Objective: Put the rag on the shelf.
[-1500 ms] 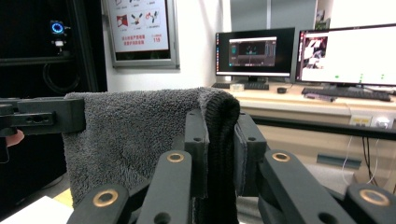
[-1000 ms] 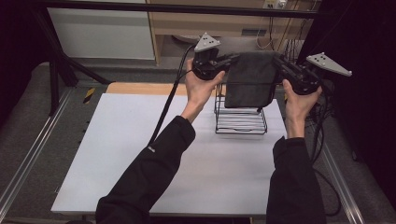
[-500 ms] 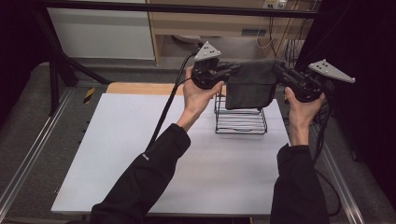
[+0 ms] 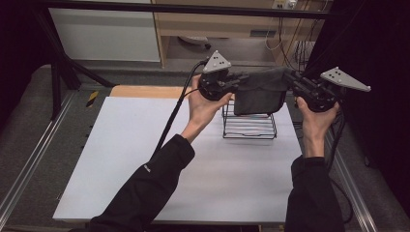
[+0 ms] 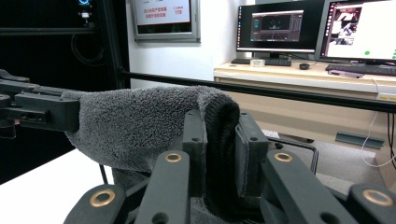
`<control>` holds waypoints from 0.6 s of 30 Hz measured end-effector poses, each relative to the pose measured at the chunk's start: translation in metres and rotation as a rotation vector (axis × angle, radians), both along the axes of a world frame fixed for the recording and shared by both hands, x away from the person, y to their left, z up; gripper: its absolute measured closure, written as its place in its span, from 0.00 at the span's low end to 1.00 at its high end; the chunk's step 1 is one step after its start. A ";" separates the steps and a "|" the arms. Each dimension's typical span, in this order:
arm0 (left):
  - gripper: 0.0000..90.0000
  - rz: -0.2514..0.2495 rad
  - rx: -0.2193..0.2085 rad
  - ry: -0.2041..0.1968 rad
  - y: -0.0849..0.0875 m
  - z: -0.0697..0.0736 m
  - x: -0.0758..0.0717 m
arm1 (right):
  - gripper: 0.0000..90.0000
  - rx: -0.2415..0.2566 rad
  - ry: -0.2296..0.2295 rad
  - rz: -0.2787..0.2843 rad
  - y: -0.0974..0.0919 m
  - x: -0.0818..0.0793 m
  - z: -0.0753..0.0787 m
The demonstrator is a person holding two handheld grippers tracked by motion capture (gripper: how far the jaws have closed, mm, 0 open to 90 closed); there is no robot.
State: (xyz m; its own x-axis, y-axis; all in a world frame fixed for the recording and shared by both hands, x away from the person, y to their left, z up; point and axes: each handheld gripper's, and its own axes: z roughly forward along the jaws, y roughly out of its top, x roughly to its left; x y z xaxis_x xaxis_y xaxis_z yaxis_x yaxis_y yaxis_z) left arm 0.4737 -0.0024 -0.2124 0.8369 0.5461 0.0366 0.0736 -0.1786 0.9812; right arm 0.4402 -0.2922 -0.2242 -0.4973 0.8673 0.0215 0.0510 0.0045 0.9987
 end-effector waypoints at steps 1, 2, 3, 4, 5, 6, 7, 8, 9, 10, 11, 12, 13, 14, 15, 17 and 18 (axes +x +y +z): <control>0.89 0.001 0.006 -0.003 0.000 -0.001 0.000 | 0.86 -0.004 -0.004 -0.001 0.000 0.000 -0.001; 0.89 0.000 0.007 -0.002 -0.001 -0.002 -0.001 | 0.86 -0.005 -0.005 -0.001 0.000 0.000 -0.002; 0.89 -0.001 0.011 0.000 -0.001 -0.003 -0.001 | 0.86 -0.004 -0.004 -0.002 0.000 0.000 -0.003; 0.89 -0.002 0.016 0.002 -0.001 -0.005 -0.001 | 0.86 -0.007 -0.005 -0.002 0.000 0.000 -0.004; 0.89 -0.001 0.020 0.005 -0.002 -0.006 -0.001 | 0.86 -0.010 -0.004 -0.001 0.001 0.000 -0.005; 0.89 -0.002 0.022 0.007 -0.002 -0.009 0.000 | 0.86 -0.015 0.001 -0.002 0.001 0.000 -0.007; 0.89 -0.005 0.020 0.015 -0.002 -0.010 0.000 | 0.86 -0.020 0.004 -0.001 0.001 0.000 -0.008; 0.89 -0.008 0.018 0.018 -0.002 -0.012 0.000 | 0.86 -0.020 0.004 0.002 0.000 0.000 -0.010; 0.89 -0.008 0.018 0.018 -0.002 -0.013 0.000 | 0.86 -0.019 0.001 0.004 0.000 -0.001 -0.011; 0.89 -0.010 0.018 0.021 -0.002 -0.014 0.000 | 0.86 -0.016 0.002 0.007 0.000 -0.001 -0.012; 0.89 -0.010 0.020 0.022 -0.002 -0.015 0.000 | 0.85 -0.016 0.004 0.009 0.000 -0.002 -0.013; 0.89 -0.011 0.023 0.024 -0.002 -0.016 -0.001 | 0.84 -0.019 0.006 0.011 0.000 -0.003 -0.013; 0.89 -0.011 0.025 0.025 -0.002 -0.016 -0.001 | 0.83 -0.022 0.005 0.013 -0.001 -0.004 -0.014; 0.89 -0.011 0.030 0.024 -0.002 -0.017 -0.002 | 0.81 -0.021 0.008 0.015 -0.001 -0.005 -0.014; 0.89 -0.009 0.033 0.025 -0.003 -0.018 -0.002 | 0.78 -0.026 0.009 0.017 -0.001 -0.006 -0.014; 0.90 -0.008 0.045 0.029 -0.003 -0.020 -0.002 | 0.70 -0.023 0.021 0.023 -0.002 -0.009 -0.012; 0.90 -0.009 0.050 0.029 -0.003 -0.021 -0.002 | 0.67 -0.016 0.029 0.033 -0.003 -0.011 -0.012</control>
State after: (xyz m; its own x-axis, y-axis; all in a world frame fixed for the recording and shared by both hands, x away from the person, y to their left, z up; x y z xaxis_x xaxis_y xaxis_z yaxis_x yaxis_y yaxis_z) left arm 0.4714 -0.0057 -0.2329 0.8429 0.5366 0.0393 0.1004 -0.2286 0.9683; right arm 0.4293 -0.2955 -0.2358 -0.5253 0.8506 0.0230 0.0798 0.0224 0.9966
